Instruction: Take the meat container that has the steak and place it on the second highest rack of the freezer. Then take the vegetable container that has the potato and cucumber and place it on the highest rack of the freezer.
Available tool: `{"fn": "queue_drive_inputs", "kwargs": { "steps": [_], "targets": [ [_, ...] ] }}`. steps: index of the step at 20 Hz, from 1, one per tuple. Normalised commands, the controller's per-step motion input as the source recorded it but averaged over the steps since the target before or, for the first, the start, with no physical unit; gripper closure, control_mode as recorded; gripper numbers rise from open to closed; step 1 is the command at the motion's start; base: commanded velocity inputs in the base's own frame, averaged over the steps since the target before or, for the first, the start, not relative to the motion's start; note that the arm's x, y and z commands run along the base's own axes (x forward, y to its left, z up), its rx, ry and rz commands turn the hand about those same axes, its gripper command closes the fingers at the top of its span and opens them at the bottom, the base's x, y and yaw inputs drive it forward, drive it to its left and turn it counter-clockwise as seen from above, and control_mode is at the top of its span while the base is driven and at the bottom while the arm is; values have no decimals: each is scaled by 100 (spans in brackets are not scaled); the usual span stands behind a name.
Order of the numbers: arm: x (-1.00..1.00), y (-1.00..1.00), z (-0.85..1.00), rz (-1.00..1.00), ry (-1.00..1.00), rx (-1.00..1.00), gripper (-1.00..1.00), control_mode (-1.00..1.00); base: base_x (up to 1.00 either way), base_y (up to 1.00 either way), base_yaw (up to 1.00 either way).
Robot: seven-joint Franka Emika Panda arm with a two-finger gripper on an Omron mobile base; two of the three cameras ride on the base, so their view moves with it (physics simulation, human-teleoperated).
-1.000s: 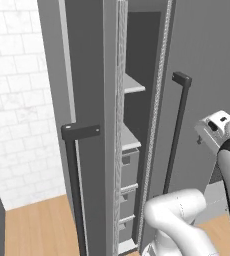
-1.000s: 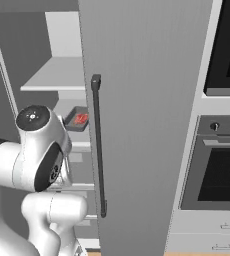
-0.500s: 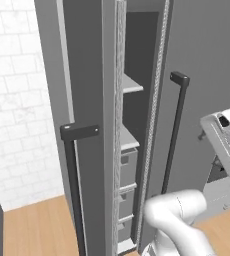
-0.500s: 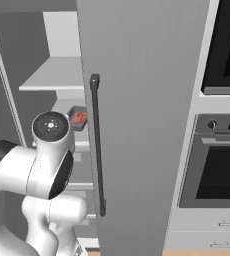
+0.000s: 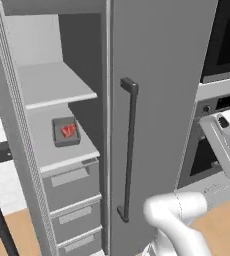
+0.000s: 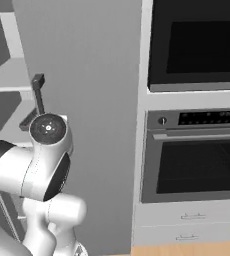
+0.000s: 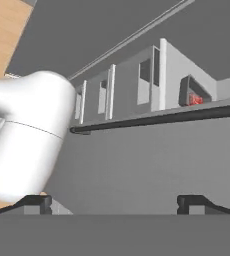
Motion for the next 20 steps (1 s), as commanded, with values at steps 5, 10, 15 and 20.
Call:
{"fn": "queue_drive_inputs", "kwargs": {
  "steps": [5, 10, 15, 20],
  "targets": [
    [0, 0, 0, 0, 0, 0, -100, 100, 1, -100, -12],
    [0, 0, 0, 0, 0, 0, -100, 100, 15, -100, -10],
    [0, 0, 0, 0, 0, 0, -100, 100, 27, -100, -2],
    [0, 0, 0, 0, 0, 0, -100, 100, 36, -100, 0]
  ]
}}
